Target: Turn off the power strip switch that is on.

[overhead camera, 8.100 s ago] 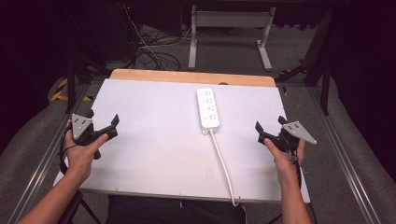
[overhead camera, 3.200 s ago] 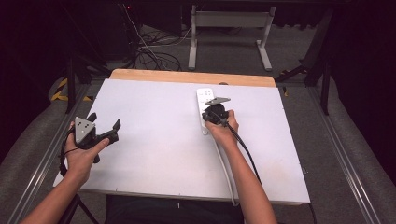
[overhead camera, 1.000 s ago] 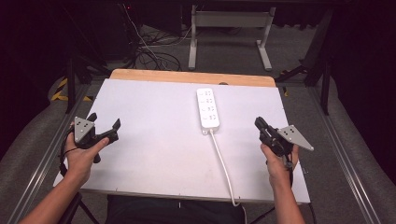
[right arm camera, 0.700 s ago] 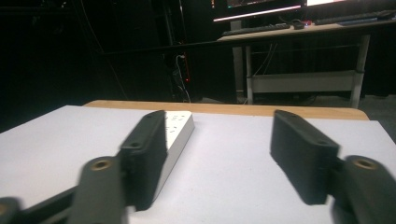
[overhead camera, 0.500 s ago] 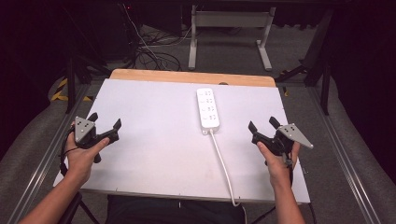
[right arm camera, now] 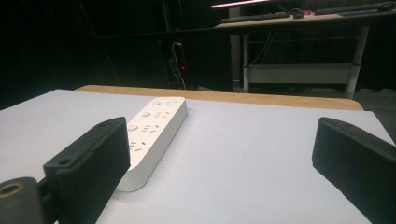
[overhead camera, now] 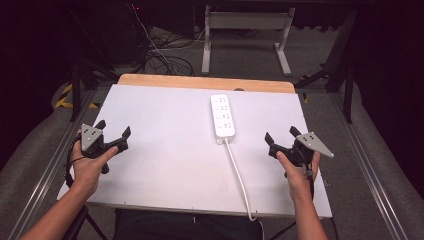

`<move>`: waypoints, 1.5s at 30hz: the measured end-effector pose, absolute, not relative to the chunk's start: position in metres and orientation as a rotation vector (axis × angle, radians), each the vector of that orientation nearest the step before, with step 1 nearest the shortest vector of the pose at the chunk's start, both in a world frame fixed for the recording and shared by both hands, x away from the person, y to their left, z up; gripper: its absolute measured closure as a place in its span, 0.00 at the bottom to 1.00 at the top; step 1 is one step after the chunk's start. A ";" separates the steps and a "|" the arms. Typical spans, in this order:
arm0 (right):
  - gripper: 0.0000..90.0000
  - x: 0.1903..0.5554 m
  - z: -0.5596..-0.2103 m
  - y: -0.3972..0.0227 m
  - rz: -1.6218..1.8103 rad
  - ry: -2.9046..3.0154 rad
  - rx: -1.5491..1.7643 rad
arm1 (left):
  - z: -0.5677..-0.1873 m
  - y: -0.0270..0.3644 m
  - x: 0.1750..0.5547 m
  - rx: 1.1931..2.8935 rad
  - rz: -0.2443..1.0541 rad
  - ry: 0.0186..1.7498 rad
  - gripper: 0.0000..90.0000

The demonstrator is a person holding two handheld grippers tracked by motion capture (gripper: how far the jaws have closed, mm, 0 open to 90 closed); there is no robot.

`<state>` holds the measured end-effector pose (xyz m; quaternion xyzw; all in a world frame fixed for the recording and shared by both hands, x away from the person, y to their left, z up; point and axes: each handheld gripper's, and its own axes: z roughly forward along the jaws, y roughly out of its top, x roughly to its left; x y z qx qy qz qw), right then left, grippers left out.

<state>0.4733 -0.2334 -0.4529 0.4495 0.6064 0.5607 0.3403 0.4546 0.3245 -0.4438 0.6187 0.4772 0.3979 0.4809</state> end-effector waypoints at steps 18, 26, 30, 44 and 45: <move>0.06 0.473 -0.452 -0.228 1.439 1.608 1.130 | -0.443 0.325 0.452 1.503 0.974 1.153 0.13; 0.06 0.467 -0.452 -0.232 1.432 1.599 1.138 | -0.442 0.320 0.456 1.516 0.967 1.134 0.13; 0.06 0.466 -0.452 -0.232 1.427 1.593 1.146 | -0.442 0.320 0.454 1.518 0.965 1.125 0.13; 0.06 0.473 -0.454 -0.227 1.420 1.624 1.140 | -0.442 0.326 0.451 1.509 0.979 1.148 0.13; 0.06 0.474 -0.454 -0.227 1.420 1.625 1.141 | -0.442 0.326 0.450 1.508 0.980 1.150 0.13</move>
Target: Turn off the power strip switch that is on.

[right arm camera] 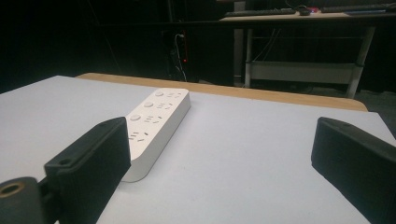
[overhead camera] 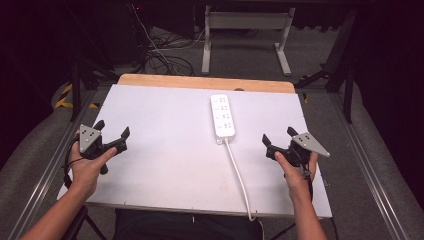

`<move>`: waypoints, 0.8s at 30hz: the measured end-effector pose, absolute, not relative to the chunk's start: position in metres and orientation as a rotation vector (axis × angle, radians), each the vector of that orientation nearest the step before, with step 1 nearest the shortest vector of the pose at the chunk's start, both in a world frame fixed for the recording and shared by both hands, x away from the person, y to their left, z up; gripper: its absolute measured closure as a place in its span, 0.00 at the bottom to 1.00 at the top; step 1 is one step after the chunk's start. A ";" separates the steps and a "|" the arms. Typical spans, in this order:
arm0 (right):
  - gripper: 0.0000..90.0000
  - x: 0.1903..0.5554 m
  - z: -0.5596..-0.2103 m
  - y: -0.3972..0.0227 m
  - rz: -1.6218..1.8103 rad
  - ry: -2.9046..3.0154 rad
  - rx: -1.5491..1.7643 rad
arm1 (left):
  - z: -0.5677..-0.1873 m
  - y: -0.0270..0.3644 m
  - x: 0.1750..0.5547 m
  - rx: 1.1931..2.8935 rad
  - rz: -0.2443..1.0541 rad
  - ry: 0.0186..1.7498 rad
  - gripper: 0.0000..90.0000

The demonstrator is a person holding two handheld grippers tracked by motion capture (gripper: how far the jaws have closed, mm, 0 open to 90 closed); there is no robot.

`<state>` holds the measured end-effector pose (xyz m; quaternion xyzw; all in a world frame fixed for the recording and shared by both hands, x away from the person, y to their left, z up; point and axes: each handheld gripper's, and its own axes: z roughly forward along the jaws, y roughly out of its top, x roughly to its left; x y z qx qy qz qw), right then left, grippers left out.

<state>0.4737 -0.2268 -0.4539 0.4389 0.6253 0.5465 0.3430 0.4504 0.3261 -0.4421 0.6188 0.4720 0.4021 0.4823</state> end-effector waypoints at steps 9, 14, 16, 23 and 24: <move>0.06 0.474 -0.454 -0.227 1.419 1.621 1.141 | -0.442 0.326 0.450 1.507 0.983 1.148 0.13; 0.06 0.474 -0.454 -0.227 1.418 1.624 1.148 | -0.442 0.326 0.451 1.513 0.980 1.147 0.13; 0.06 0.474 -0.454 -0.227 1.420 1.628 1.145 | -0.442 0.326 0.451 1.513 0.980 1.146 0.13; 0.06 0.474 -0.454 -0.227 1.417 1.624 1.151 | -0.443 0.324 0.452 1.513 0.975 1.144 0.13; 0.06 0.474 -0.454 -0.227 1.417 1.624 1.151 | -0.443 0.324 0.452 1.513 0.979 1.144 0.13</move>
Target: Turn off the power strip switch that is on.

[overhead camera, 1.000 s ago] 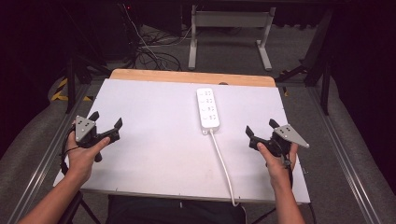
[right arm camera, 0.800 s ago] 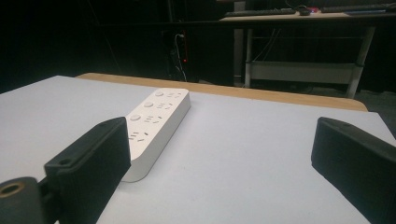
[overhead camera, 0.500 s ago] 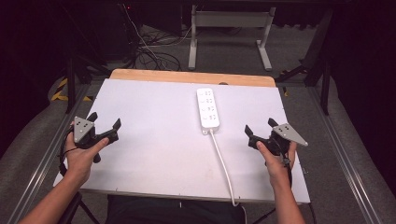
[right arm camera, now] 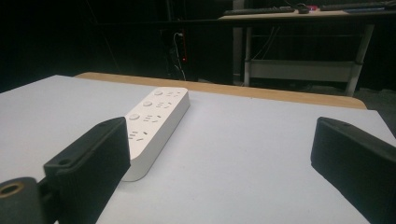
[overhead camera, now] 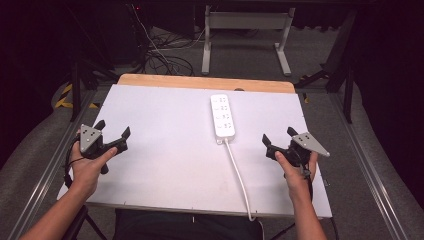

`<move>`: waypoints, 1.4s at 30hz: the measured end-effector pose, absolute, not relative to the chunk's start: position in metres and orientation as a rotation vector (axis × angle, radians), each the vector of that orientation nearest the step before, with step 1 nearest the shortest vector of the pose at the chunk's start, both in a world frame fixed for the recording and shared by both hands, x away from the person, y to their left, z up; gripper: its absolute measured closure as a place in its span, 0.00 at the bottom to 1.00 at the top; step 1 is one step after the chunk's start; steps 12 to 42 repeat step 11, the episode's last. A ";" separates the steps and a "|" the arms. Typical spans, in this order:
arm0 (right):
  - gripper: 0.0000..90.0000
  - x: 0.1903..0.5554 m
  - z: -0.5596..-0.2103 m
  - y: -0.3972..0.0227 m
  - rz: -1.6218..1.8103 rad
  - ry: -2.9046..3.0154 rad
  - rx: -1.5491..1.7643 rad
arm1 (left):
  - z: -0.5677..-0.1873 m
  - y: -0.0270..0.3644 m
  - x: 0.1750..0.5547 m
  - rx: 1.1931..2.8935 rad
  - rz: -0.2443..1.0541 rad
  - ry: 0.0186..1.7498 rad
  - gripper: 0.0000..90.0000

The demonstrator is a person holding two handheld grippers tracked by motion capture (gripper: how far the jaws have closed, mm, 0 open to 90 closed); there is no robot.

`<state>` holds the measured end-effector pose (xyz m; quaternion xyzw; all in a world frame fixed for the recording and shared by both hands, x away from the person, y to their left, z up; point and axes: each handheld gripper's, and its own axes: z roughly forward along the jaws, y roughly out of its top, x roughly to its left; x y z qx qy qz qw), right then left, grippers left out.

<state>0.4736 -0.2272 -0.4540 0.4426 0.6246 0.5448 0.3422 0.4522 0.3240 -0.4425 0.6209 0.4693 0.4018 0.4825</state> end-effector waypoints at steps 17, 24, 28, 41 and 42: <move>0.06 0.474 -0.455 -0.227 1.410 1.631 1.154 | -0.443 0.323 0.454 1.519 0.975 1.138 0.13; 0.06 0.474 -0.455 -0.227 1.410 1.631 1.154 | -0.443 0.323 0.454 1.519 0.975 1.138 0.13; 0.06 0.474 -0.455 -0.227 1.410 1.631 1.154 | -0.443 0.323 0.454 1.519 0.975 1.138 0.13; 0.06 0.474 -0.455 -0.227 1.410 1.631 1.154 | -0.443 0.323 0.454 1.519 0.975 1.138 0.13; 0.06 0.474 -0.455 -0.227 1.410 1.631 1.154 | -0.443 0.323 0.454 1.519 0.975 1.138 0.13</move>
